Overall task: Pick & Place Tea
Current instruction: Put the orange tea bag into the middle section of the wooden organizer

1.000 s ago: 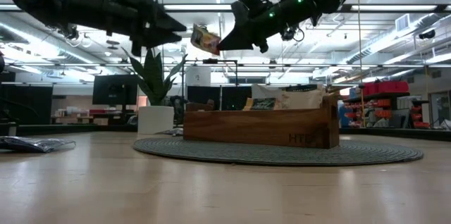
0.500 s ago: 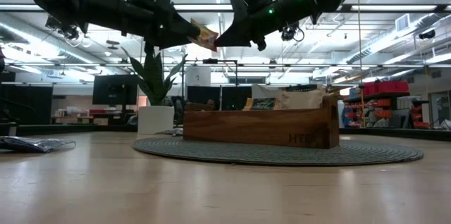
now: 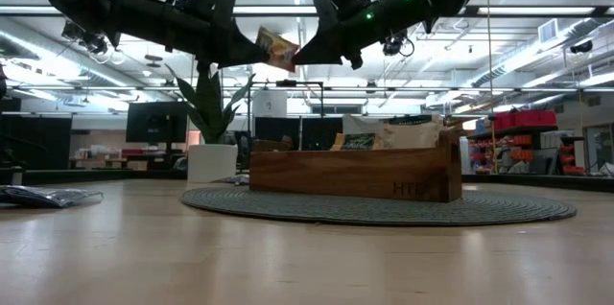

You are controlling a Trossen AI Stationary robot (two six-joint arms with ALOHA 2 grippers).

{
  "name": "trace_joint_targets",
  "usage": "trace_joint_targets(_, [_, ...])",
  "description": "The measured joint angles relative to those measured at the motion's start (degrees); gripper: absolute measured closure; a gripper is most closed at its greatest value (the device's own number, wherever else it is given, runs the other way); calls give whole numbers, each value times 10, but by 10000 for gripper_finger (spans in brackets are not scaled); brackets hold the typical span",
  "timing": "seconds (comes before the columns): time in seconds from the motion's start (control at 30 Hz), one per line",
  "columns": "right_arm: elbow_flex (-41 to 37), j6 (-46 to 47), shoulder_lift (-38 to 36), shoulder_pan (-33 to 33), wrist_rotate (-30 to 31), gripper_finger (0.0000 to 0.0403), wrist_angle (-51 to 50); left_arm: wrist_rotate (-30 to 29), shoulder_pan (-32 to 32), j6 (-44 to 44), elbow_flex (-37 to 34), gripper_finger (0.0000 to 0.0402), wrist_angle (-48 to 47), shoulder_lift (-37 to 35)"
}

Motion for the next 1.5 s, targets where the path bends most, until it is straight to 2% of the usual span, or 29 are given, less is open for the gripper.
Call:
trace_joint_targets(0.17, [0,-1,-1,0,-3,391,-26,2,0,9,0,398,-15,-1])
trace_joint_targets(0.47, [0,-43,-38,-4,-14,317,-155,37,0,0,0,400,-109,-14])
trace_joint_targets(0.6, [0,-91,-52,-2,-25,285,-158,76,0,-15,6,400,-159,-14])
trace_joint_targets(0.7, [0,-117,-57,-1,-65,270,-140,97,0,-29,37,400,-237,-14])
trace_joint_targets(0.77, [1,-134,-57,1,-91,264,-125,112,0,-26,64,400,-294,-14])
trace_joint_targets(0.87, [36,-151,-55,8,-106,260,-173,130,0,-15,106,400,-382,-14])
trace_joint_targets(1.07, [115,-181,-50,21,-106,259,-257,144,0,17,161,400,-472,-14])
trace_joint_targets(1.3, [152,-185,-39,25,-135,259,-310,201,-1,49,213,400,-506,-13])
trace_joint_targets(1.5, [153,-197,-19,31,-136,259,-287,206,-2,68,246,400,-537,4])
